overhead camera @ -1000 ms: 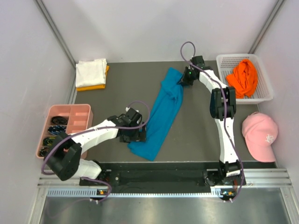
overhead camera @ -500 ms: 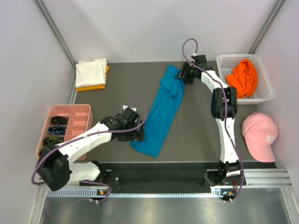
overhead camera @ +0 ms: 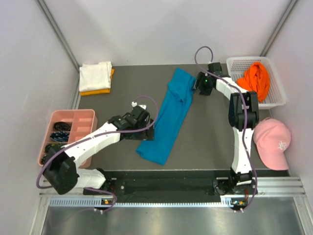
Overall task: Fold and stack the t-shirts
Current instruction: Rotate the tshirt 90 degrees
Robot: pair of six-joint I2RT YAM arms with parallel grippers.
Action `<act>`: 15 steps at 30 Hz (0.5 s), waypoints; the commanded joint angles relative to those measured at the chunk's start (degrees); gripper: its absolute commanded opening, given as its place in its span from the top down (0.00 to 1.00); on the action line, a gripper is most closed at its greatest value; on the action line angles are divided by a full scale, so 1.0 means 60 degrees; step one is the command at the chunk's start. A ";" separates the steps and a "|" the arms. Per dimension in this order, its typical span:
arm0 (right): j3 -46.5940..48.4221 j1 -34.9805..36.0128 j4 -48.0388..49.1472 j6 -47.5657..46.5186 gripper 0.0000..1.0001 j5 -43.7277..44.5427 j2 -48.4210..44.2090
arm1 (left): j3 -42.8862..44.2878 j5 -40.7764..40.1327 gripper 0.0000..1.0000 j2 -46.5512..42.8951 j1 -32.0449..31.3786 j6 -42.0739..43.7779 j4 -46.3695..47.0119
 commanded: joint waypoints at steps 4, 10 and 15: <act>-0.0149 -0.0419 0.0252 0.0377 0.39 0.0824 -0.0195 | 0.0390 0.0417 0.01 0.0101 -0.0012 0.0191 0.0714; 0.0143 -0.0873 0.0940 0.1446 0.39 -0.0360 0.0581 | 0.0141 0.0153 0.01 -0.0119 -0.0027 0.0264 0.0597; 0.0495 -0.1020 0.1439 0.2180 0.39 -0.1181 0.1138 | 0.0097 0.0182 0.01 0.0027 -0.0027 0.0221 0.0640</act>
